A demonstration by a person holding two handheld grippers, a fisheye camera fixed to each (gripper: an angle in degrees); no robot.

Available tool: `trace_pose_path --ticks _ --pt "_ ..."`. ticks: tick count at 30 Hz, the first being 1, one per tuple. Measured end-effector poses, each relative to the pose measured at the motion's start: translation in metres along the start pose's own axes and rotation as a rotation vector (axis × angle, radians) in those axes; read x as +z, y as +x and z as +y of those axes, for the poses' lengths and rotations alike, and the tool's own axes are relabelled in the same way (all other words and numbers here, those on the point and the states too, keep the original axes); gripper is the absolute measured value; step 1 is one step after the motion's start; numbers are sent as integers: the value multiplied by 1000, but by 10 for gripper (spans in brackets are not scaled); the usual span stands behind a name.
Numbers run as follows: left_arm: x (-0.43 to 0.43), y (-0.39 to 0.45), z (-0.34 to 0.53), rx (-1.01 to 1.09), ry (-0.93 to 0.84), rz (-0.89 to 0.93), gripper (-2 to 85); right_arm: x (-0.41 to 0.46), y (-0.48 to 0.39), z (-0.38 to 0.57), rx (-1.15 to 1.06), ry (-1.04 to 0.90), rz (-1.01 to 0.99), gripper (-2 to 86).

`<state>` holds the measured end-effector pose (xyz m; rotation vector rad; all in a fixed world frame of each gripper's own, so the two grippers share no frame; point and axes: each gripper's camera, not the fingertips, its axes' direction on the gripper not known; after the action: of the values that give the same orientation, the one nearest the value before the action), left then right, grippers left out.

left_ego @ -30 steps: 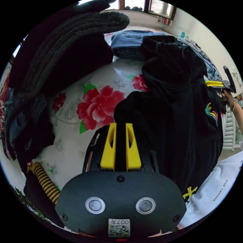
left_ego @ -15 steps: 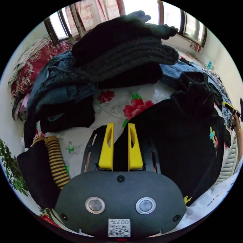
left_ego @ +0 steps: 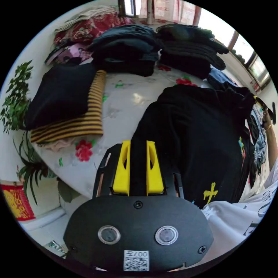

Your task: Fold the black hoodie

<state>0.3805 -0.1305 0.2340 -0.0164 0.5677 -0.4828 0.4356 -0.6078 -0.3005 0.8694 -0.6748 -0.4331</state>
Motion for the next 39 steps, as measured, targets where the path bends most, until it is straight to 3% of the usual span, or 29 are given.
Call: trace_pose_path --ticks 2,5,10,15,17,21,27,33,36,39 --pt "-16 -34 50 -124 -26 -90 94 -45 -56 9 -222 185 138 9" --pt "-20 -58 96 -219 -85 -87 113 -52 -101 -5 -373 256 309 15" --pt "-6 -65 131 -266 -171 -29 137 -3 -85 -48 -155 37 488 31" --pt "16 -66 131 -239 -198 -12 131 -27 -116 30 -188 92 271 44" --pt "15 -81 127 -265 -218 8 68 -21 -132 97 -220 -13 74 50" --pt "-16 -110 123 -307 -62 -33 49 -1 -155 205 -243 -253 -46 54" --pt "-142 -166 100 -417 424 113 49 -31 -190 308 -304 -406 -94 58" --pt "-248 -99 21 -199 717 151 51 -81 -197 317 -276 -306 -169 66" --pt "-275 0 -13 52 775 235 56 -104 -195 317 -227 -227 -172 70" --pt "-269 137 -11 482 728 364 83 -119 -187 321 -164 -187 -159 75"
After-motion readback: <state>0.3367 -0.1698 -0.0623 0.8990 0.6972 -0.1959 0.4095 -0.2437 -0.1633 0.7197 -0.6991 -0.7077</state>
